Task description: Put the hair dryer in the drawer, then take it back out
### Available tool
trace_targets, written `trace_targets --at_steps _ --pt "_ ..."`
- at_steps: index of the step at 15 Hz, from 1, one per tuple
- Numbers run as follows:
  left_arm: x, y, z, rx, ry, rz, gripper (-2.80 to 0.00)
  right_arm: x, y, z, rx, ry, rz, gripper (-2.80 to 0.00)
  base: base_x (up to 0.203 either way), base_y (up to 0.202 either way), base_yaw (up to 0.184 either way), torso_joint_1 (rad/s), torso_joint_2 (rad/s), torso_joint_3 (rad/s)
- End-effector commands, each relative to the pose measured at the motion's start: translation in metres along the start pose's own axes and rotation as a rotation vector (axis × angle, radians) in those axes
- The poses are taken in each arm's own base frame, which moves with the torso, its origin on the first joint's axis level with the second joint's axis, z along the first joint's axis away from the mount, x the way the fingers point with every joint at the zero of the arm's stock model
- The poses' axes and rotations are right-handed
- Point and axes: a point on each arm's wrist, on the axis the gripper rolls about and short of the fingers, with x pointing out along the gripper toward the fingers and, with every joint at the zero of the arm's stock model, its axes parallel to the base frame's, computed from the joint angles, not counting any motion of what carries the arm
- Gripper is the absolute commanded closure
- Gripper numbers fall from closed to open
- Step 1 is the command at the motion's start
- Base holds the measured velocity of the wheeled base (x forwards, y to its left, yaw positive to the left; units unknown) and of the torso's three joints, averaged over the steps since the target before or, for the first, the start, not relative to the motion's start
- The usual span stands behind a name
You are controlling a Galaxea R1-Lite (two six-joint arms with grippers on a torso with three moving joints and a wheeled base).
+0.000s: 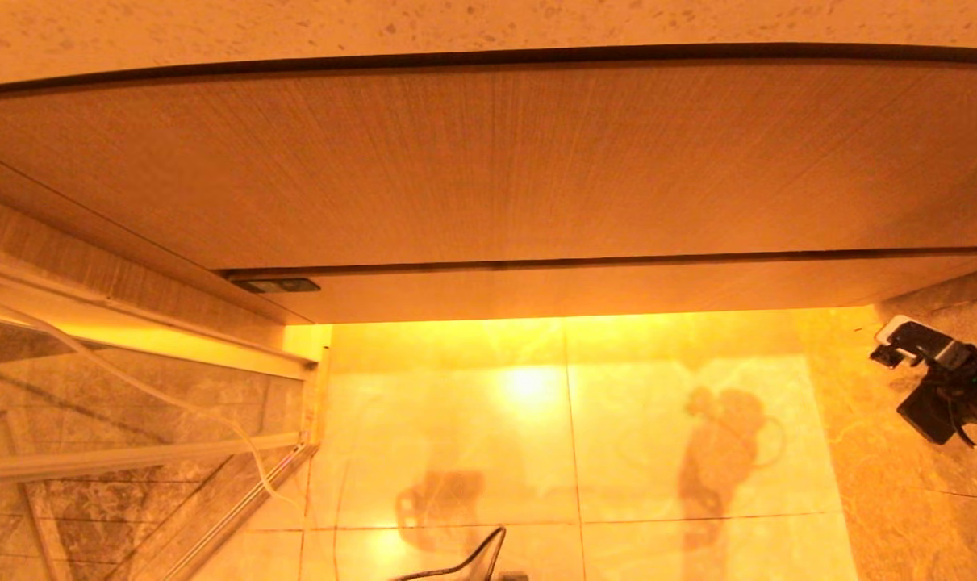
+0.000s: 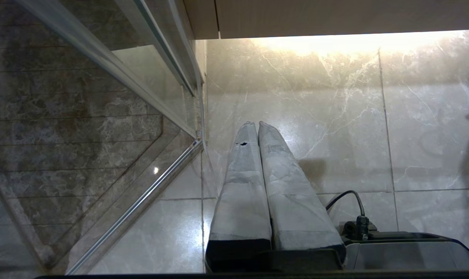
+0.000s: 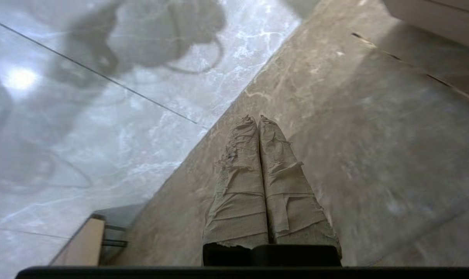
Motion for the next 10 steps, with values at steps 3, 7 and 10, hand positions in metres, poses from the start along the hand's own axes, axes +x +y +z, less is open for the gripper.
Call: trace_targets --at_steps 3,7,10 --pt "0.0 0.0 0.0 0.0 -0.001 0.0 0.0 -0.089 0.0 0.018 0.0 -0.074 -0.141 0.0 0.0 0.0 0.0 0.0 0.0 0.0" --pt "0.0 0.0 0.0 0.0 -0.001 0.0 0.0 -0.181 0.034 0.017 0.057 -0.115 -0.171 0.0 0.0 0.0 0.0 0.0 0.0 0.0" --pt "0.0 0.0 0.0 0.0 -0.001 0.0 0.0 -0.237 0.085 -0.003 0.156 -0.198 -0.166 0.0 0.0 0.0 0.0 0.0 0.0 0.0"
